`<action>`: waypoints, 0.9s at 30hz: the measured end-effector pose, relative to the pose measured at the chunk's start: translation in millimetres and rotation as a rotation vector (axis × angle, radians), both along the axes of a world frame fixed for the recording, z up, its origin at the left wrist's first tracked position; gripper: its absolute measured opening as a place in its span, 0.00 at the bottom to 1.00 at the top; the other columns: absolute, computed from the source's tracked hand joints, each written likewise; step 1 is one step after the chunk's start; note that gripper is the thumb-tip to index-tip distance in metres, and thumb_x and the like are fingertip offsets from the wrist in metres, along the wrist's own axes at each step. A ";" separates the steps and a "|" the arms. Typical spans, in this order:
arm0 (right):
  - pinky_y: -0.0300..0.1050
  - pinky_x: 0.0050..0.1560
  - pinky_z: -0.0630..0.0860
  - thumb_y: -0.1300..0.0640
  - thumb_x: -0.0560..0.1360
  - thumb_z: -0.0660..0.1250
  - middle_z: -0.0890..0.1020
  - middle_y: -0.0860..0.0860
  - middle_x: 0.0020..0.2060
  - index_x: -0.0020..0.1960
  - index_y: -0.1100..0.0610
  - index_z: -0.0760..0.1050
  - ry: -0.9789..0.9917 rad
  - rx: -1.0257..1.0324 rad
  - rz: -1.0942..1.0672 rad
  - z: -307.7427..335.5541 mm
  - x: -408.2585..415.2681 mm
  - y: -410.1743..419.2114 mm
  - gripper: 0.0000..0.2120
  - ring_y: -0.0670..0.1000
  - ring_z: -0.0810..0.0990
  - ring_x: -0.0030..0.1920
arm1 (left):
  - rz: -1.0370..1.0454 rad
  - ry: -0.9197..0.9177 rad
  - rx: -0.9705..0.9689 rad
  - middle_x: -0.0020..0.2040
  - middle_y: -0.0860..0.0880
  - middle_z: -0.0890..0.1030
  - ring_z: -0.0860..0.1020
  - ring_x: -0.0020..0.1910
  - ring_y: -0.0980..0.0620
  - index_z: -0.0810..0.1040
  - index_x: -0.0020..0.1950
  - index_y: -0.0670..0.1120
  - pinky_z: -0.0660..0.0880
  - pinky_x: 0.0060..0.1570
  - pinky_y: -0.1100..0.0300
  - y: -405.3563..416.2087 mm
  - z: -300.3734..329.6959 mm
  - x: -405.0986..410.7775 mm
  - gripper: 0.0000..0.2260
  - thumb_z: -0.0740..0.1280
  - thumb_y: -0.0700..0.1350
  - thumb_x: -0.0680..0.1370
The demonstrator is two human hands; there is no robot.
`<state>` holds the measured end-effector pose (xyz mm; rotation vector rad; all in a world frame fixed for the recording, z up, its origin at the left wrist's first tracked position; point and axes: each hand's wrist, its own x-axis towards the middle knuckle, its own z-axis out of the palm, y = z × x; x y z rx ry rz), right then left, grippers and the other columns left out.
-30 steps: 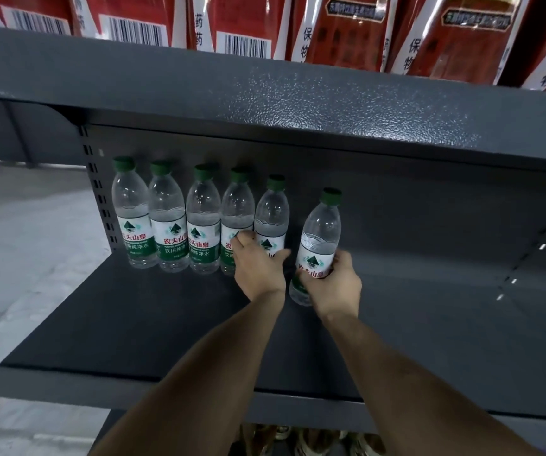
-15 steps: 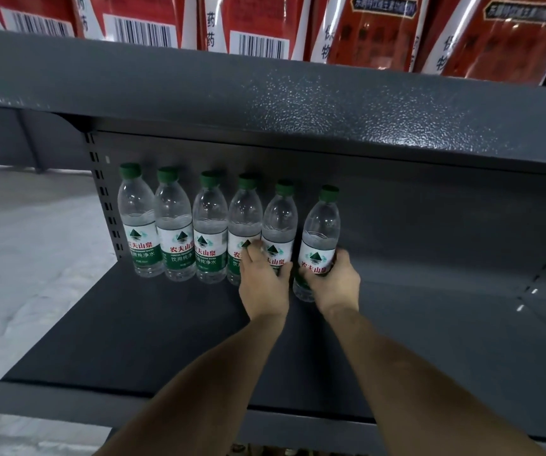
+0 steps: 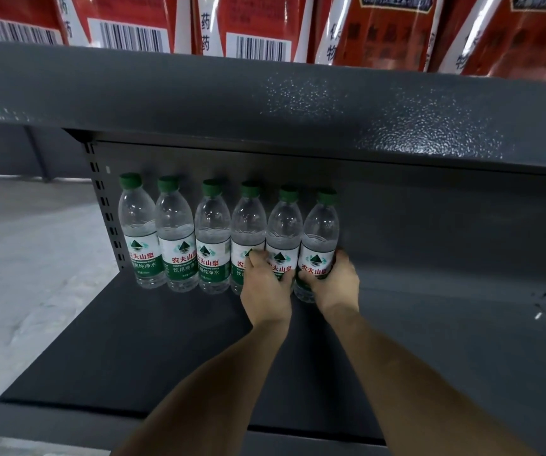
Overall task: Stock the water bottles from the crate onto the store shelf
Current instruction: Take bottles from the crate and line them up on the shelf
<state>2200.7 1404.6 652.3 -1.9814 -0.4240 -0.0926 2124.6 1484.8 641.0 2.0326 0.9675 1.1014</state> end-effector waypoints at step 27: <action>0.52 0.66 0.71 0.54 0.67 0.79 0.70 0.58 0.68 0.71 0.61 0.59 0.150 -0.095 -0.049 7.4 -31.9 -14.2 0.41 0.59 0.71 0.67 | -0.120 0.238 -0.021 0.55 0.52 0.78 0.79 0.53 0.49 0.73 0.59 0.49 0.76 0.47 0.54 -4.7 11.6 -33.9 0.18 0.73 0.52 0.74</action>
